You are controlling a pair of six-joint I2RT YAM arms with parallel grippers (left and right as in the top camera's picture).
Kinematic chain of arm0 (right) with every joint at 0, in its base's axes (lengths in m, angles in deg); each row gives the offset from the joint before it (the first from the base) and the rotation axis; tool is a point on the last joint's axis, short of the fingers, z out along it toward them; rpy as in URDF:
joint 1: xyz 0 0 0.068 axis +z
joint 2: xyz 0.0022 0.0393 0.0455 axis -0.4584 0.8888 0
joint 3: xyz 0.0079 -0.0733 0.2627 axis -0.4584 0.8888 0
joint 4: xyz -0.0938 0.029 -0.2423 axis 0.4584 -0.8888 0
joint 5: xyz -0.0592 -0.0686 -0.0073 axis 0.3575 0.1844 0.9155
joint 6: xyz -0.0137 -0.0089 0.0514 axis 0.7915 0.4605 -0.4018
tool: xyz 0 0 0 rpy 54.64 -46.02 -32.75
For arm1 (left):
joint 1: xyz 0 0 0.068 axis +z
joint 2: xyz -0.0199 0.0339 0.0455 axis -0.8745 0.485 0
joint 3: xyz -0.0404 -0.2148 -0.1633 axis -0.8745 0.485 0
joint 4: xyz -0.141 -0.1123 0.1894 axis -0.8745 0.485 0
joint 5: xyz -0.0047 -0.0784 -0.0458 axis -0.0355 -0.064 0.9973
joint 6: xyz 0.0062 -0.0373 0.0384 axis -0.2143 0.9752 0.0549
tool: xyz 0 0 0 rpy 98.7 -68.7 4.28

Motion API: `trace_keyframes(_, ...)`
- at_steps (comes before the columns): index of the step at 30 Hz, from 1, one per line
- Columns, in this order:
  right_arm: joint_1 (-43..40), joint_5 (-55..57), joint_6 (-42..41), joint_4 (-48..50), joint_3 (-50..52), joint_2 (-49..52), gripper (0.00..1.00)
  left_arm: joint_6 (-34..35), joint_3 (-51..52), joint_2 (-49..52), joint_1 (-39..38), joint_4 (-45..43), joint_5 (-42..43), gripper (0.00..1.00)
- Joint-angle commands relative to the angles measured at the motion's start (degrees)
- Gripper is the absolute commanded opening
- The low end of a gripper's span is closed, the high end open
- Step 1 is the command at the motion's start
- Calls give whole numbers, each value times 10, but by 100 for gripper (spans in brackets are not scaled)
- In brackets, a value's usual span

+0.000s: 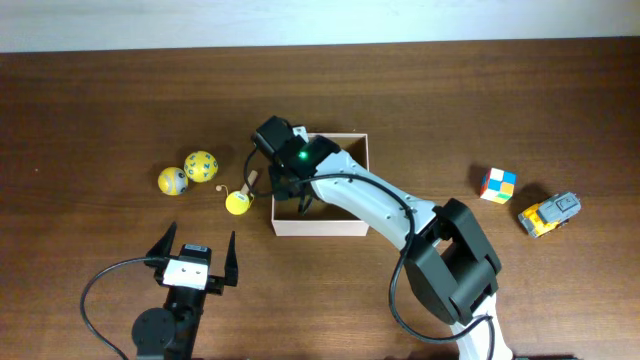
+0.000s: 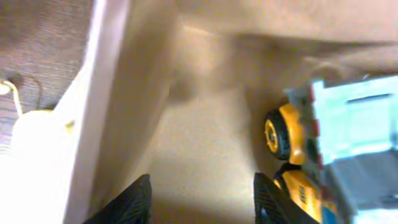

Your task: Pack container

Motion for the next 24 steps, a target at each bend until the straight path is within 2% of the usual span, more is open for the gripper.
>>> trace_keyframes(1, 0, 37, 10, -20, -36, 3, 47, -7, 4, -5, 2, -1, -2, 99)
trace_keyframes(7, -1, 95, 26, -84, -95, 3, 41, -7, 4, -5, 2, -1, -2, 99)
trace_keyframes(10, -10, 127, 26, -116, -106, 3, 35, -7, 4, -5, 2, -1, -2, 99)
trace_keyframes(20, -80, 140, 25, -172, -105, 3, 5, -7, 4, -5, 2, -1, -2, 99)
trace_keyframes(24, -94, 141, 38, -173, -105, 3, 4, -7, 4, -5, 2, -1, -2, 99)
